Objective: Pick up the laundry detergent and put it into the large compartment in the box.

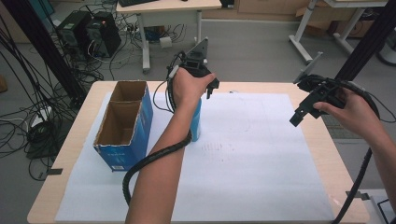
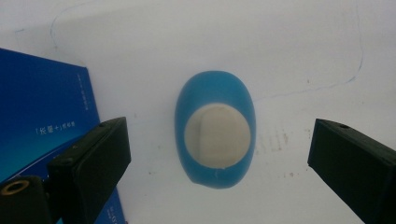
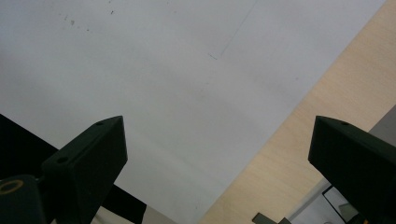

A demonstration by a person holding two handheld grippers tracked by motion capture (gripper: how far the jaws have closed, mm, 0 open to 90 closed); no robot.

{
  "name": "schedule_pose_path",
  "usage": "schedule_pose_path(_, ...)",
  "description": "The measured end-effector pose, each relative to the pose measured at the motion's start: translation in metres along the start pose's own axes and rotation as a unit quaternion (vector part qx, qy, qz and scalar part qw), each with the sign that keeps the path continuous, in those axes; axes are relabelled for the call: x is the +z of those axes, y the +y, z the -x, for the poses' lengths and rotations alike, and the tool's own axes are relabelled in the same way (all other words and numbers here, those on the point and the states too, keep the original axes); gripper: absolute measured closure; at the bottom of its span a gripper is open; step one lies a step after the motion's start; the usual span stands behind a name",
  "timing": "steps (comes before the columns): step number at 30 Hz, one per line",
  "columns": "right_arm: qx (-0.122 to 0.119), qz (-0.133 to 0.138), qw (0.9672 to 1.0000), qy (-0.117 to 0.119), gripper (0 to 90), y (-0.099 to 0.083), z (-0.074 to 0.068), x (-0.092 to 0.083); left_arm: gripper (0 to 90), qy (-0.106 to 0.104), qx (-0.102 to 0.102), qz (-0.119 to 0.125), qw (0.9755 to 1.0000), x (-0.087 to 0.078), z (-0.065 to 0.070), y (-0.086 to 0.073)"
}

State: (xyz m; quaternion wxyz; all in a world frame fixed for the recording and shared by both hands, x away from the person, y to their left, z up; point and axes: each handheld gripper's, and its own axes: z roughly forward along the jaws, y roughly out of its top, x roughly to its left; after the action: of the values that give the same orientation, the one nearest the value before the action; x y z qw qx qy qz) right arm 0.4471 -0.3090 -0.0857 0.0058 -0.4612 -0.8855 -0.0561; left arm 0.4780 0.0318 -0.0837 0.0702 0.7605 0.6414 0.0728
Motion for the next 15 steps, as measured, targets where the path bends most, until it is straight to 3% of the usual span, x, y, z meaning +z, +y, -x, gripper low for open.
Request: schedule_pose_path(15,-0.002,-0.002,1.0,-0.001,4.5,0.002,0.001,0.003,6.5,-0.003,-0.003,-0.018,0.9998,0.02,-0.002,0.01)
